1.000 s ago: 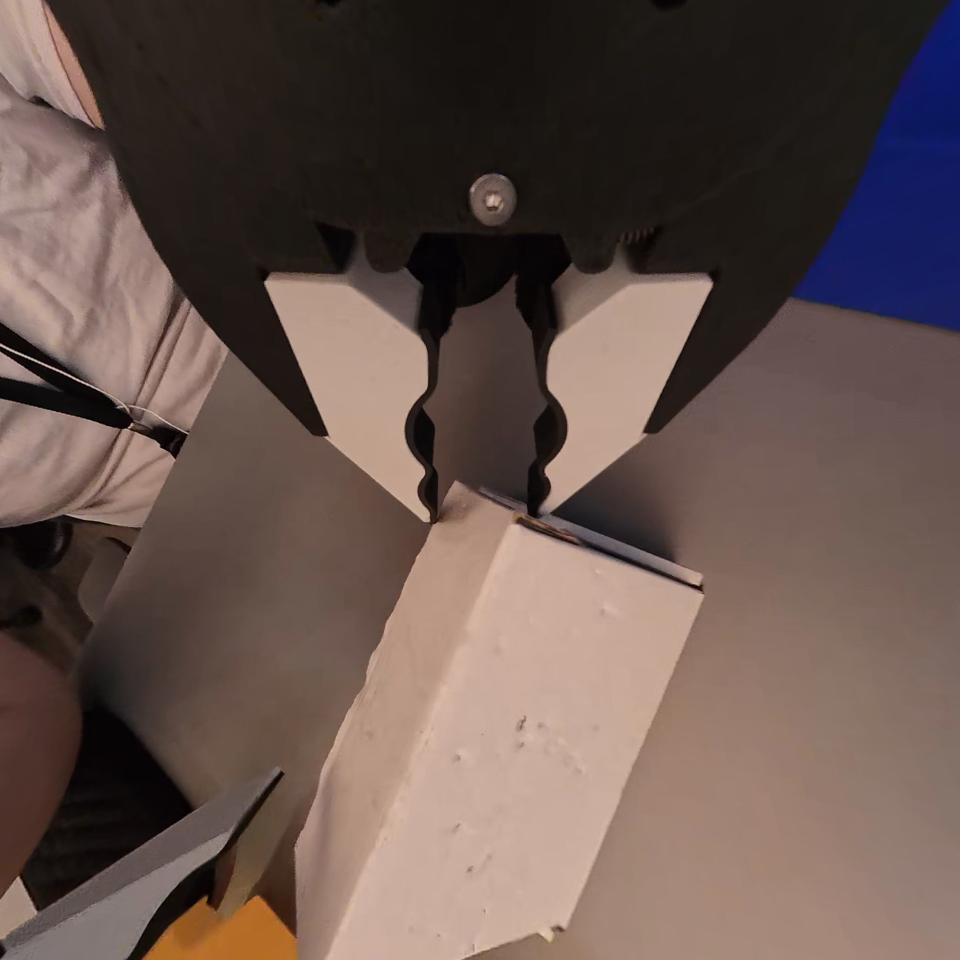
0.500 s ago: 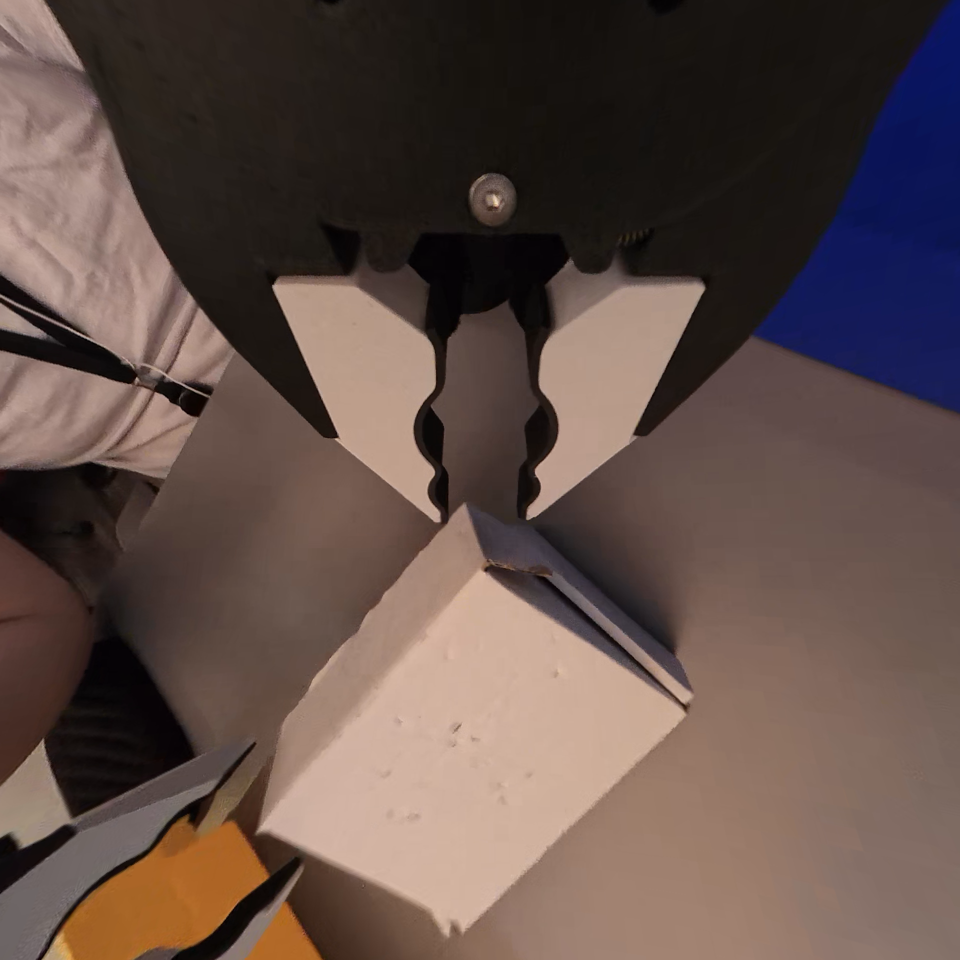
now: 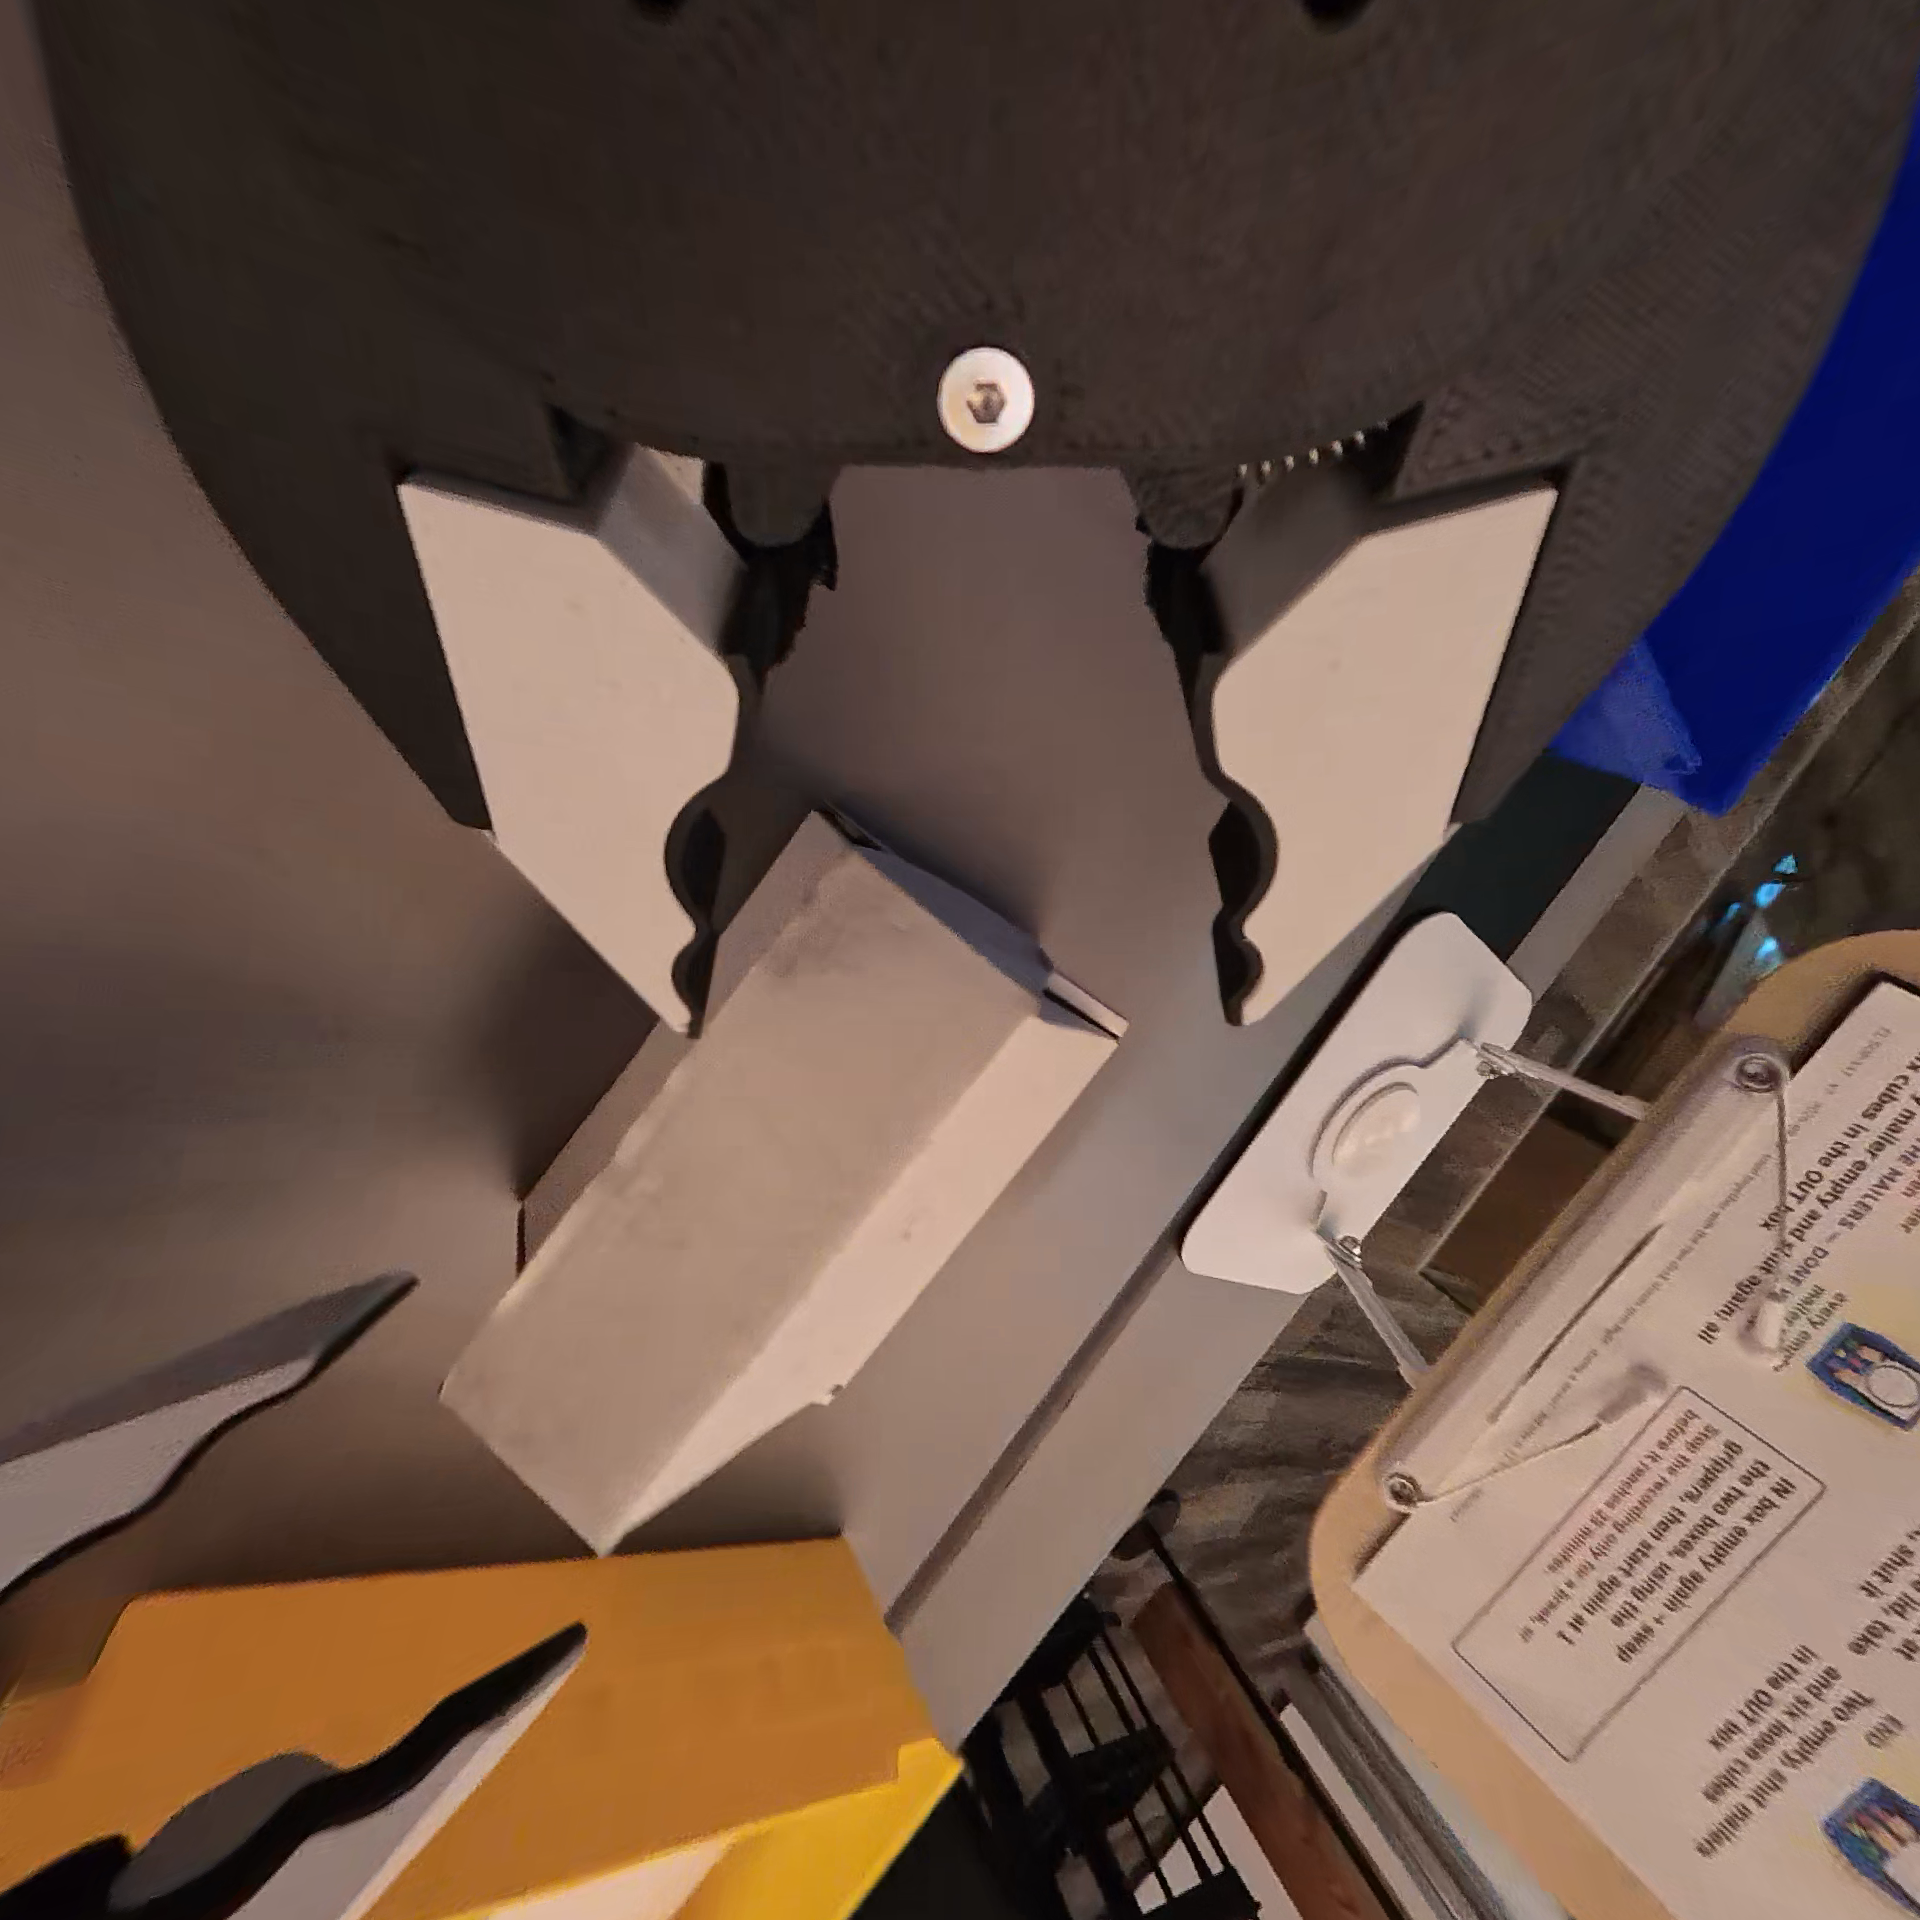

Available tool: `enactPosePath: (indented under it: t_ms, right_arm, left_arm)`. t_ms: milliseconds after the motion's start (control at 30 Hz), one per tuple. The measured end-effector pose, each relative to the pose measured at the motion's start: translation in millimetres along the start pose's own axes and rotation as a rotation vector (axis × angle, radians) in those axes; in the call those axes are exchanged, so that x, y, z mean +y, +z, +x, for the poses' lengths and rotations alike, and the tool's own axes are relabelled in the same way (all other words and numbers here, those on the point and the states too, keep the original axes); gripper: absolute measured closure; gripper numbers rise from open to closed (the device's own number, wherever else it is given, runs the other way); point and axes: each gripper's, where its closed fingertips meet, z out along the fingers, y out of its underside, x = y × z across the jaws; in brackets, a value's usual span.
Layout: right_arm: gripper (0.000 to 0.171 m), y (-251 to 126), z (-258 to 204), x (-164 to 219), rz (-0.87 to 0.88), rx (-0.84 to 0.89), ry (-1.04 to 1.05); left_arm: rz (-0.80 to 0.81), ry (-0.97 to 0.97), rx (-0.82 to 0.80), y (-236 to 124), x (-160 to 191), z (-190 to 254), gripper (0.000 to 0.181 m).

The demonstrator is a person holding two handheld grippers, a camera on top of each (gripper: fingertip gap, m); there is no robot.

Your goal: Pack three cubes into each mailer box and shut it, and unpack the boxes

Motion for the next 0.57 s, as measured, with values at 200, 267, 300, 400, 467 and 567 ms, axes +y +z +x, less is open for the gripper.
enactPosePath:
  t_ms: [200, 267, 300, 400, 467, 567]
  right_arm:
    - [0.108, 6.2, -2.3, -7.8, 0.039, 0.103, -0.045]
    - [0.115, 8.6, -3.1, -6.5, 0.031, 0.097, -0.011]
    - [0.116, 9.7, -2.0, -4.3, 0.021, 0.106, 0.006]
    - [0.122, 10.7, -2.7, -1.2, 0.01, 0.105, 0.039]
    - [0.131, 9.0, -5.9, -5.1, 0.028, 0.089, 0.058]
    - [0.136, 6.3, -6.1, -8.0, 0.015, 0.095, 0.078]
  left_arm:
    - [-0.067, 0.055, -0.029, 13.9, 19.3, 15.5, 0.088]
    - [-0.079, 0.035, -0.013, 16.5, 26.3, 15.7, 0.09]
    - [-0.086, 0.021, -0.016, 17.4, 29.5, 14.0, 0.096]
    - [-0.115, -0.005, -0.021, 19.9, 38.5, 10.6, 0.116]
    - [-0.105, -0.011, 0.004, 20.7, 38.2, 15.4, 0.134]
    - [-0.123, -0.009, -0.009, 19.7, 37.9, 16.2, 0.142]
